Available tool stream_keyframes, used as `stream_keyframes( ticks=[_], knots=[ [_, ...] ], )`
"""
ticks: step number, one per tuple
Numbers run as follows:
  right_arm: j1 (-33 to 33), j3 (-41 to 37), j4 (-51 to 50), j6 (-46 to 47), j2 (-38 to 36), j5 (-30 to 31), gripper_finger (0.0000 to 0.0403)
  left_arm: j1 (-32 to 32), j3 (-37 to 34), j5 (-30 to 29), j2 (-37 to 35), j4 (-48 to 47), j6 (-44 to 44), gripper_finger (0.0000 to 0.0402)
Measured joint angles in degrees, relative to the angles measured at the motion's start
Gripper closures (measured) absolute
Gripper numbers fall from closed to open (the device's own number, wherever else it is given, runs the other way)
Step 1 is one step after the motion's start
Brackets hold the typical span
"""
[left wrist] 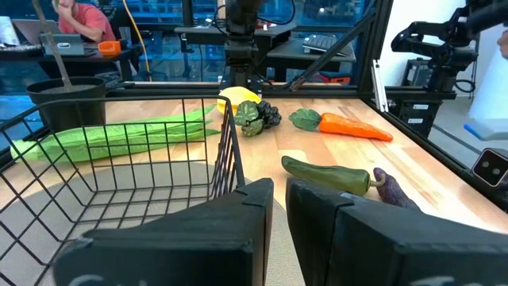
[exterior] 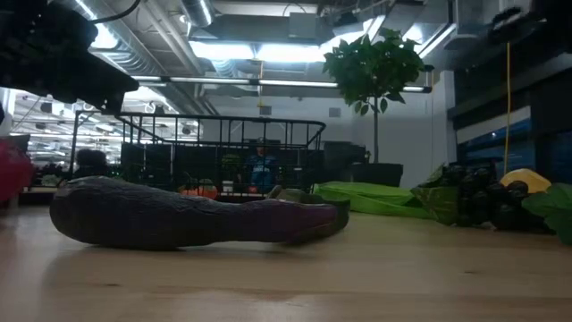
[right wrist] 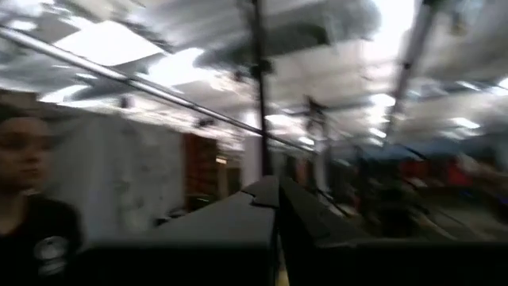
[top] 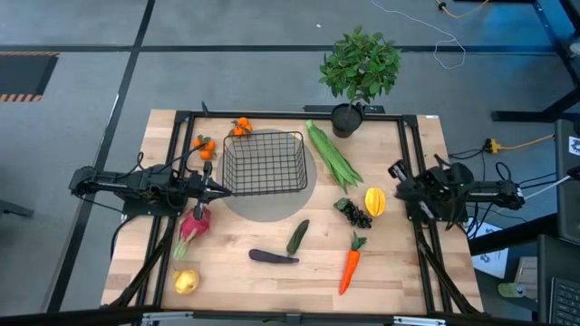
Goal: Build produce basket
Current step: Put the yellow starfruit into the black wire basket
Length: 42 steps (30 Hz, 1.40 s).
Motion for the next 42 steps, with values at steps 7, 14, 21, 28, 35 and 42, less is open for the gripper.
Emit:
stream_keyframes(
  ticks=[7, 14, 21, 28, 35, 42],
  knots=[
    [-0.04, 0.00, -9.72, 2.89, 0.34, 23.60, 0.0398, 0.00, 0.02, 0.01, 0.00, 0.00, 0.00, 0.0372],
    [-0.02, 8.81, -13.97, -6.29, 3.47, 25.56, 0.0398, 0.00, 0.02, -0.01, 0.00, -0.01, 0.00, 0.0372],
    [0.00, 26.26, -42.92, -7.46, 13.01, 33.87, 0.0398, 0.00, 0.00, -0.01, 0.00, 0.01, 0.00, 0.0372],
    [0.00, 37.11, -62.16, -0.22, 24.18, 40.22, 0.0398, 0.00, 0.01, 0.00, 0.01, 0.00, 0.00, 0.0372],
    [0.00, 40.59, -69.25, 2.95, 29.79, 41.39, 0.0398, 0.00, 0.02, 0.00, 0.00, 0.00, 0.00, 0.0372],
    [0.00, 40.41, -68.97, 2.99, 31.18, 40.05, 0.0398, 0.00, 0.00, -0.01, 0.01, 0.00, 0.00, 0.0372]
  ],
)
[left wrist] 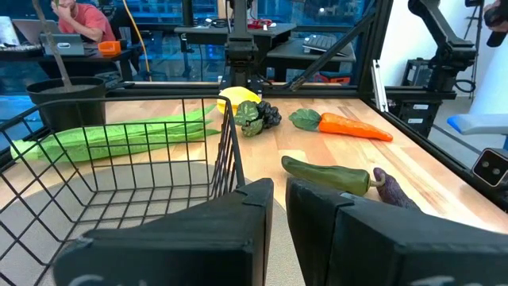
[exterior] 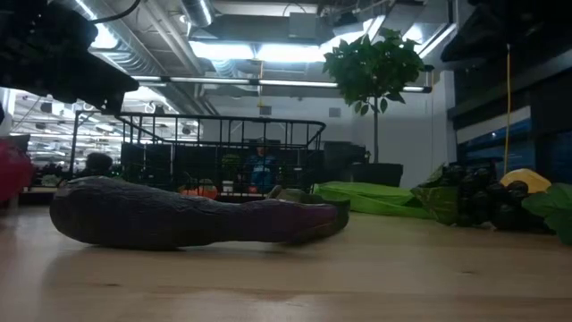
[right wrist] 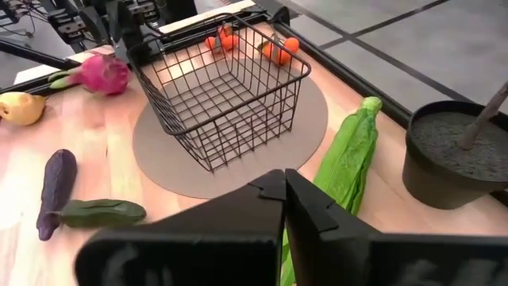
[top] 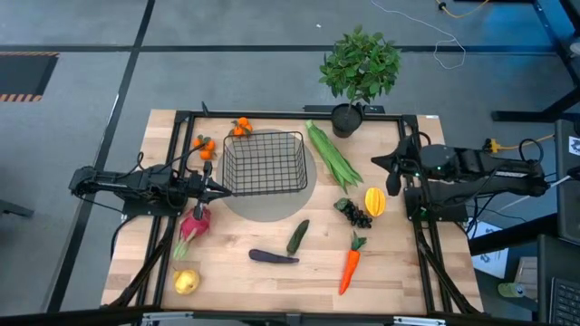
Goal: Build produce basket
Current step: Put the yellow starfruit into the black wire basket
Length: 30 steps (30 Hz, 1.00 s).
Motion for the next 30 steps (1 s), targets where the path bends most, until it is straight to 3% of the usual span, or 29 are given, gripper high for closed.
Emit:
stream_keyframes(
  ticks=[19, 21, 26, 30],
  knots=[
    [0.00, -0.13, 0.04, 0.08, 0.10, -0.11, 0.0398, 0.00, 0.02, 0.01, -0.01, -0.01, 0.00, 0.0372],
    [-0.02, -0.13, -0.42, 1.45, 0.10, -2.08, 0.0398, 0.00, 0.00, 0.01, -0.01, -0.02, 0.00, 0.0372],
    [0.00, -0.13, -0.88, -1.81, 1.46, -13.43, 0.0385, 0.00, 0.00, 0.00, -0.01, 0.01, 0.00, 0.0372],
    [0.00, -0.13, -0.83, -6.50, 3.44, -15.10, 0.0341, 0.00, 0.00, 0.00, 0.01, -0.01, 0.00, 0.0372]
  ],
)
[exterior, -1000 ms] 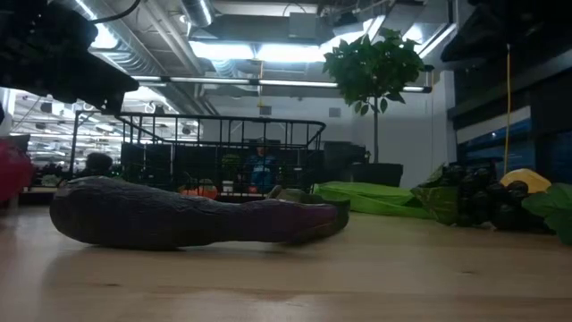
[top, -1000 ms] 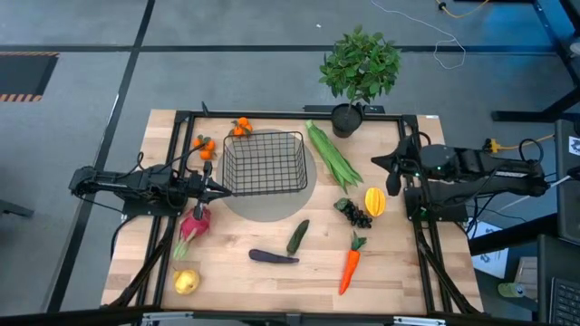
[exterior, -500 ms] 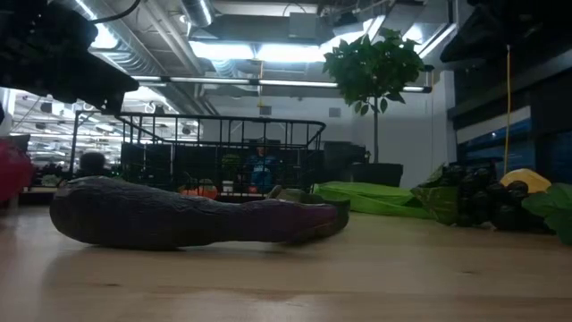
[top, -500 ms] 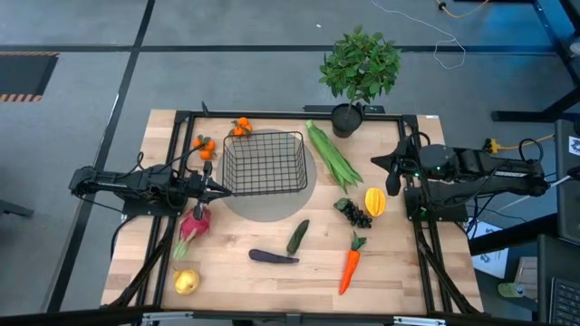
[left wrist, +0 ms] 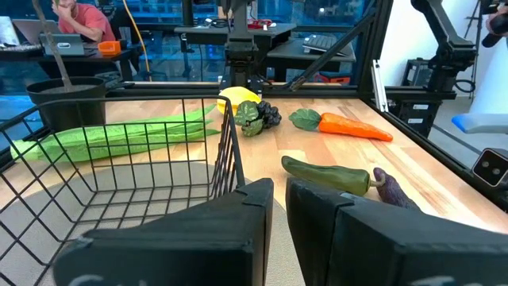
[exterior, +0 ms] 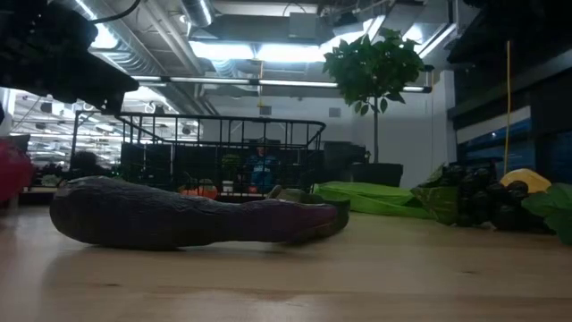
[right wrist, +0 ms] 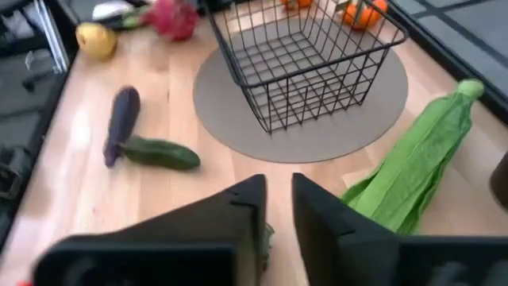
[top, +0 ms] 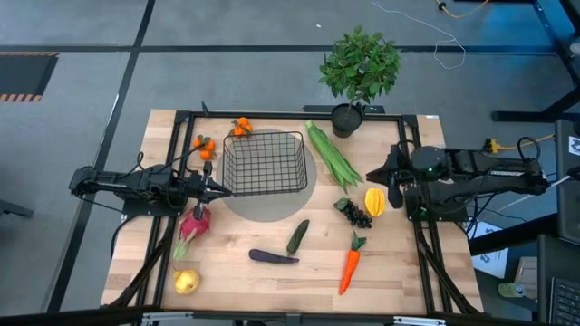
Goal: Build produce basket
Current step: Put the yellow starfruit into the black wire basket
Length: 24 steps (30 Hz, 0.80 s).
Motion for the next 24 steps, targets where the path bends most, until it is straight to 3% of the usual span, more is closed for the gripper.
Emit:
stream_keyframes(
  ticks=[7, 14, 24],
  knots=[
    [0.00, 0.00, 0.00, -1.19, 3.64, 0.03, 0.0257, 0.00, 0.00, 0.00, -0.02, 0.30, 0.00, 0.0372],
    [0.00, 0.00, -1.65, -0.69, 4.95, 0.06, 0.0236, 0.00, -0.02, -0.38, -0.01, 5.63, -10.92, 0.0372],
    [-0.04, 0.00, -7.30, 22.21, 6.69, 10.13, 0.0236, 0.00, -0.02, -0.63, -0.02, 7.89, -10.07, 0.0372]
  ],
)
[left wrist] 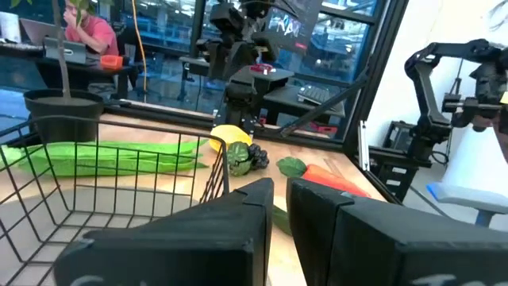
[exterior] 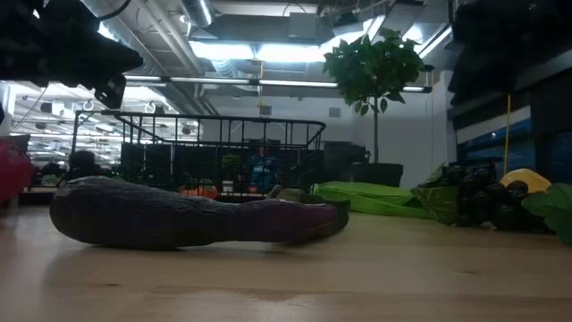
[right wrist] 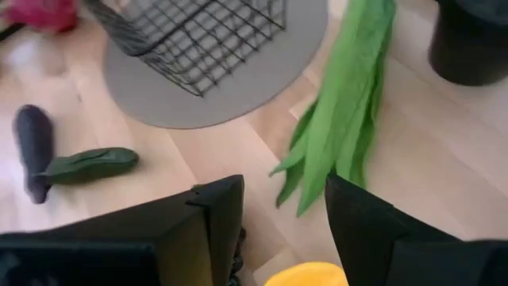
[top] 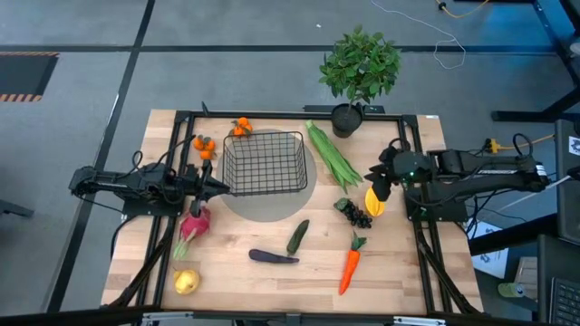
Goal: Build produce basket
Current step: Put the yellow starfruit into the black wire basket
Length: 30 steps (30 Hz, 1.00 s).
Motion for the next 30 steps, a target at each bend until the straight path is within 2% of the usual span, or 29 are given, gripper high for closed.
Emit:
stream_keyframes(
  ticks=[4, 9, 13, 21, 30],
  knots=[
    [0.02, 0.00, 0.55, 2.42, 4.08, -0.07, 0.0236, 0.00, 0.01, 0.00, 0.00, 0.89, 0.03, 0.0372],
    [0.04, 0.00, -7.05, 16.52, 10.86, -5.95, 0.0236, 0.00, 0.01, -0.01, 0.00, 0.91, 0.03, 0.0372],
    [0.01, 0.00, -14.57, 26.16, 15.56, -5.94, 0.0241, 0.00, 0.00, -0.04, 0.00, 0.91, 0.03, 0.0372],
    [0.19, 0.00, -14.57, 33.24, 21.63, -7.38, 0.0249, 0.00, 0.02, -1.74, 0.00, 0.78, 0.06, 0.0372],
    [3.59, 0.00, -14.05, 38.41, 27.96, -10.23, 0.0250, 0.00, 0.02, -3.43, 0.00, 0.71, 0.06, 0.0372]
  ],
)
